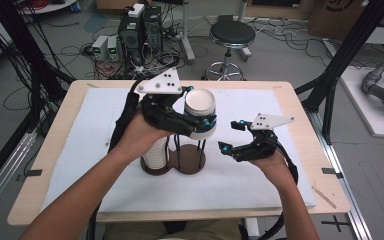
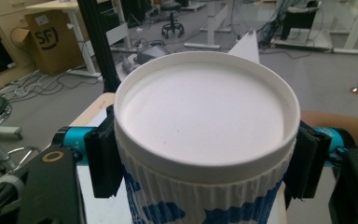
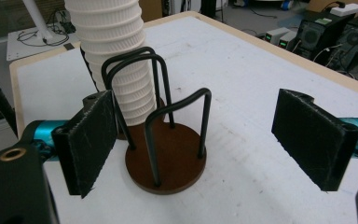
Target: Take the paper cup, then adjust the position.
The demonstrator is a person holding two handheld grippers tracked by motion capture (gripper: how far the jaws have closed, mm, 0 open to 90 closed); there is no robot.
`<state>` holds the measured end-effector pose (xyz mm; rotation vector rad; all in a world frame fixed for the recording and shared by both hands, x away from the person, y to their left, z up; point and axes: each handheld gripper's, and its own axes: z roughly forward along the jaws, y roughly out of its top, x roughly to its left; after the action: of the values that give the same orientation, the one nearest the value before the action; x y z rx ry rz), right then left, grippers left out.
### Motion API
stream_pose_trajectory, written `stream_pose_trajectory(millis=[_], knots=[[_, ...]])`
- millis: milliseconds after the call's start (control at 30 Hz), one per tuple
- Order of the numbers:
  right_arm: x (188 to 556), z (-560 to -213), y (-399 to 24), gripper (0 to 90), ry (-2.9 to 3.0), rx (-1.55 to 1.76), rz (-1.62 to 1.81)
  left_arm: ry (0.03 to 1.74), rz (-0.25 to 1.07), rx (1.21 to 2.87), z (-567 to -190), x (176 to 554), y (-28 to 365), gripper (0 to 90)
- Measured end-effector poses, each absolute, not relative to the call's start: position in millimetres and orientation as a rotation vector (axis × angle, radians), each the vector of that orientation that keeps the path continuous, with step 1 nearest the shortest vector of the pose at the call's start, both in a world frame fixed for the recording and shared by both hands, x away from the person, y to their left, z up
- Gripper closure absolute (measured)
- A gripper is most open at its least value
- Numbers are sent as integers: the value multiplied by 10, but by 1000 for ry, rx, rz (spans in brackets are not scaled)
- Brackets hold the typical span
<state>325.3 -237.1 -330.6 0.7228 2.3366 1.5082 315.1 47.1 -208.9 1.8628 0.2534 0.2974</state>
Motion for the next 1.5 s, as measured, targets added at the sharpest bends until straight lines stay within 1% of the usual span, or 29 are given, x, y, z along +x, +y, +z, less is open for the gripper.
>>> stream_pose_trajectory(millis=[400, 700, 1100, 1500], knots=[[3194, -3437, -2562, 146, 2323, 744, 1510, 268, 273, 1878, -2532, 3119, 276, 281], [3163, -3460, -2706, 146, 2325, 755, 1497, 283, 276, 1897, -2717, 3108, 212, 280], [3157, -3426, -2824, 146, 2292, 755, 1522, 294, 265, 1890, -2824, 3116, 228, 280], [3115, -3419, -2812, 146, 2299, 739, 1524, 311, 262, 1884, -2864, 3113, 264, 279]])
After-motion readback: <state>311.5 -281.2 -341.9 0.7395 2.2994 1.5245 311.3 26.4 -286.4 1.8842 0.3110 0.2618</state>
